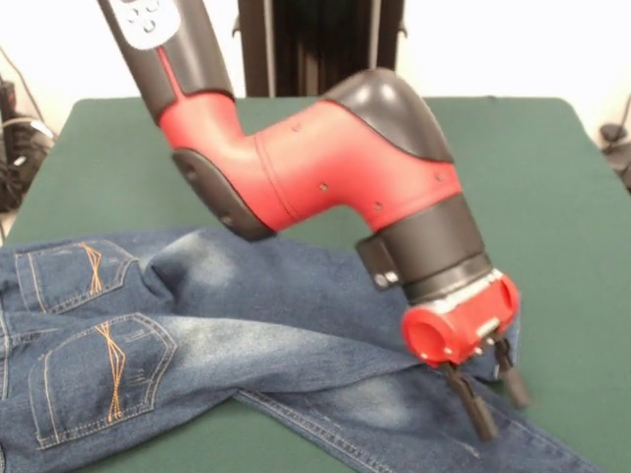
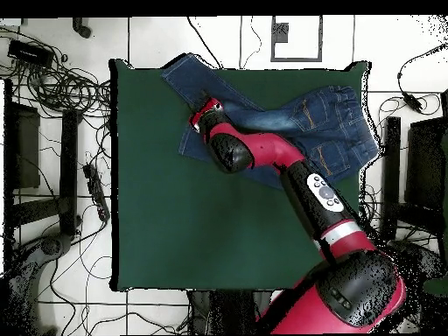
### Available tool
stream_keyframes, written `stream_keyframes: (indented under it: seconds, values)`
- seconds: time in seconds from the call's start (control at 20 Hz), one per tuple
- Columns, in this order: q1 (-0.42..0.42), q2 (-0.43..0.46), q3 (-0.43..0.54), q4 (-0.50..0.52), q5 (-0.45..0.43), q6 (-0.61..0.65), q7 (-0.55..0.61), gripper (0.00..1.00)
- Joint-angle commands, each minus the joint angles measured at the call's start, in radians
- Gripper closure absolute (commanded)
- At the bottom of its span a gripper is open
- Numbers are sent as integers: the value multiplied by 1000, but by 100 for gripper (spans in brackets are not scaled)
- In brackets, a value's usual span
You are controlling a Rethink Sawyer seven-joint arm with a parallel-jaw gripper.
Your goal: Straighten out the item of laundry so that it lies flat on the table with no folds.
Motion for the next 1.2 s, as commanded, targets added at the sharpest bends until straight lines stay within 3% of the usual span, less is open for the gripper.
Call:
stream_keyframes:
  seconds: [0.05,0.2,0.35,0.55,0.85,1.2]
  values:
    - [-75,-83,13,133,6,1,119,0]
    - [-51,1,-6,52,-16,-4,98,0]
    - [34,71,-83,-115,-29,-23,122,0]
    - [56,100,-89,-167,-30,-23,118,0]
    - [-10,101,2,-85,-31,0,58,0]
    - [-53,43,95,39,-9,6,69,0]
